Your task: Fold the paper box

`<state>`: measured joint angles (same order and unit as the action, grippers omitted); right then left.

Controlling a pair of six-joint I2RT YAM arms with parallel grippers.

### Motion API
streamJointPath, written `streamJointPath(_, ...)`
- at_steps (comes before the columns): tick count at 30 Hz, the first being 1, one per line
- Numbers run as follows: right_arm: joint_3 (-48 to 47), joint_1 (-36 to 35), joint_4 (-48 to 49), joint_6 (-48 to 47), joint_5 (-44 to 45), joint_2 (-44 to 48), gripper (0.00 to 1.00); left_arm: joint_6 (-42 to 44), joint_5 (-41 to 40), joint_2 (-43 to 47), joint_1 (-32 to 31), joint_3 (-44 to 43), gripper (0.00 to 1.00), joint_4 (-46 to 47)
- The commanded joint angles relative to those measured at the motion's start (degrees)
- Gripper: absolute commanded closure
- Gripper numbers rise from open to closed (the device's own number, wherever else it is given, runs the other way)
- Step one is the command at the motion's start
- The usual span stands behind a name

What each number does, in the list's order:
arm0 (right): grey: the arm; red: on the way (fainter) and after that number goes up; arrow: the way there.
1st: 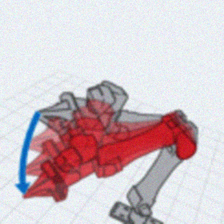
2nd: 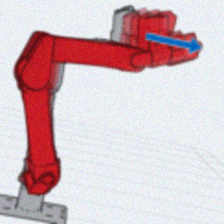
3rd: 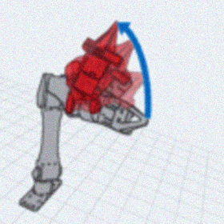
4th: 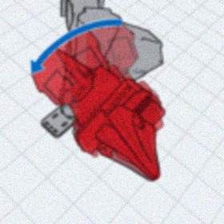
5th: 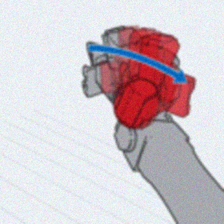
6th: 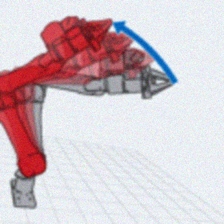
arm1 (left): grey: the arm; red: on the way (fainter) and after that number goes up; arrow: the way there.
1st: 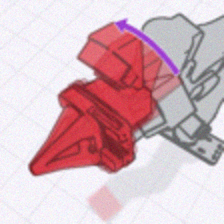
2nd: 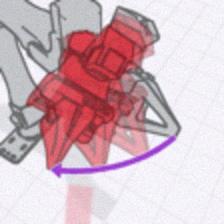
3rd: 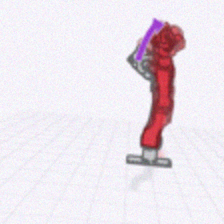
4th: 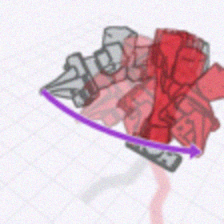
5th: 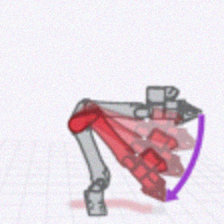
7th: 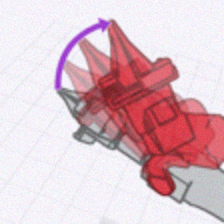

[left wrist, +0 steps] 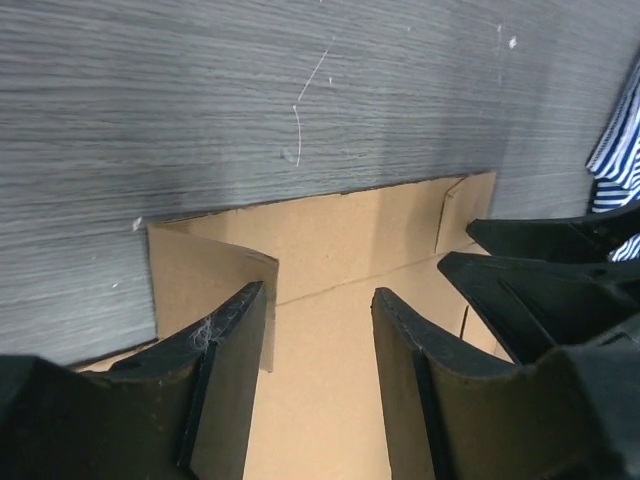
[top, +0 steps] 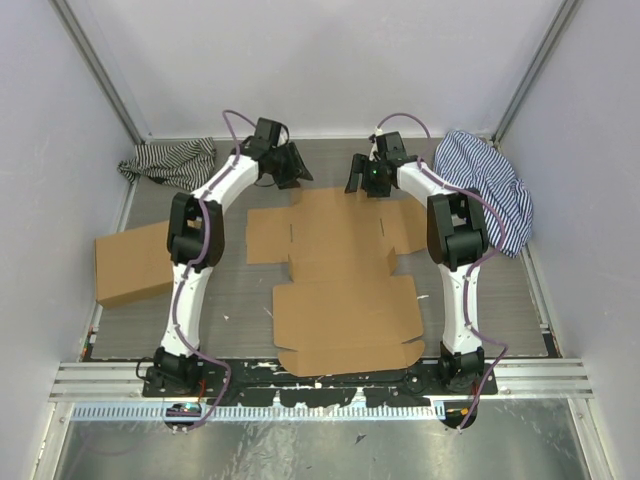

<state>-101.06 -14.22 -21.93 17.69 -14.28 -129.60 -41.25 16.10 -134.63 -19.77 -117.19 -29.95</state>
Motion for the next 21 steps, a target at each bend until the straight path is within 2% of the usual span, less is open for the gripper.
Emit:
streamJointPath(1,0.29,-0.63,-1.53,0.12,0.75,-0.03,0.24,-1.25,1.20,-4.54,-0.35,-3.36,0.47,-1.83)
streamJointPath(9,0.23,-0.91,-2.36,-0.02,1.56,0.85,0.24,1.32,-2.16,-9.41,-0.49,-8.61,0.47,-9.79)
streamJointPath(15,-1.16,-0.99,-4.47,-0.22,4.83,2.98,0.23,3.18,-5.72,-2.08,-0.38,-4.04,0.47,-8.58)
streamJointPath(21,-6.67,-1.03,-10.83,-1.63,16.72,4.68,0.22,5.13,-9.76,6.44,0.08,-0.85,0.45,-9.72)
